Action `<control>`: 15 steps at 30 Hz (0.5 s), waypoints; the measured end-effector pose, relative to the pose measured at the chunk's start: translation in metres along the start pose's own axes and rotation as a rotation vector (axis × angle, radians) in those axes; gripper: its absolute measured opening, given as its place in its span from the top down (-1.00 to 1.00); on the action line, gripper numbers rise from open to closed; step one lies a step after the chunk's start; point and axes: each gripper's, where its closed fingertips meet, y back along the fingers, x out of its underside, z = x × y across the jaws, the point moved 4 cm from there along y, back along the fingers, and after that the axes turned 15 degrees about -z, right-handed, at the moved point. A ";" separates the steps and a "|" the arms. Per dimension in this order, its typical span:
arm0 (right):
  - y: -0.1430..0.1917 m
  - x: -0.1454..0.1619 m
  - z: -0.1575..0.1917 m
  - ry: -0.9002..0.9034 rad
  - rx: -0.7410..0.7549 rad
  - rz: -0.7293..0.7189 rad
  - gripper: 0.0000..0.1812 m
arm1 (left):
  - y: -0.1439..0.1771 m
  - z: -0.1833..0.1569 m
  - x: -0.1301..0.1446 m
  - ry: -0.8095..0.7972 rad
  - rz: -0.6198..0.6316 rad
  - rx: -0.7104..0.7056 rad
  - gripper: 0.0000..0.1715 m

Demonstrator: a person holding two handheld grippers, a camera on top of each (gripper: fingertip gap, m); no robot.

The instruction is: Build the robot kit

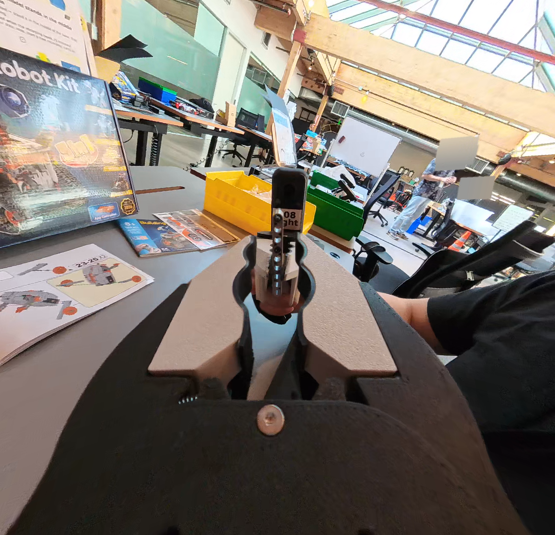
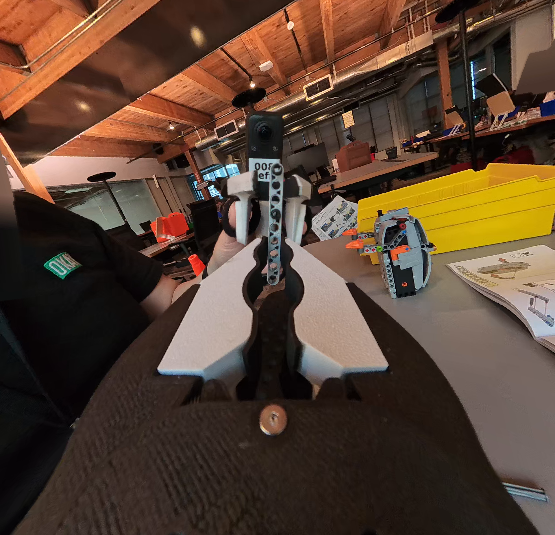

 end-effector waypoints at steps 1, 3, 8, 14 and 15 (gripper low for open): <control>0.000 0.000 0.000 0.004 0.000 0.001 0.94 | -0.001 -0.001 0.002 0.007 -0.003 0.010 0.73; -0.001 0.001 0.001 0.012 -0.003 0.005 0.94 | -0.004 0.000 0.005 0.014 0.000 0.017 0.75; 0.002 0.002 -0.001 0.083 0.020 0.024 0.94 | -0.013 0.000 0.008 0.045 -0.020 0.053 0.91; 0.004 0.001 -0.004 0.074 0.027 0.016 0.94 | -0.016 0.004 0.009 0.025 -0.009 0.050 0.94; 0.004 0.001 -0.004 0.082 0.027 0.020 0.94 | -0.015 0.004 0.010 0.024 0.003 0.046 0.95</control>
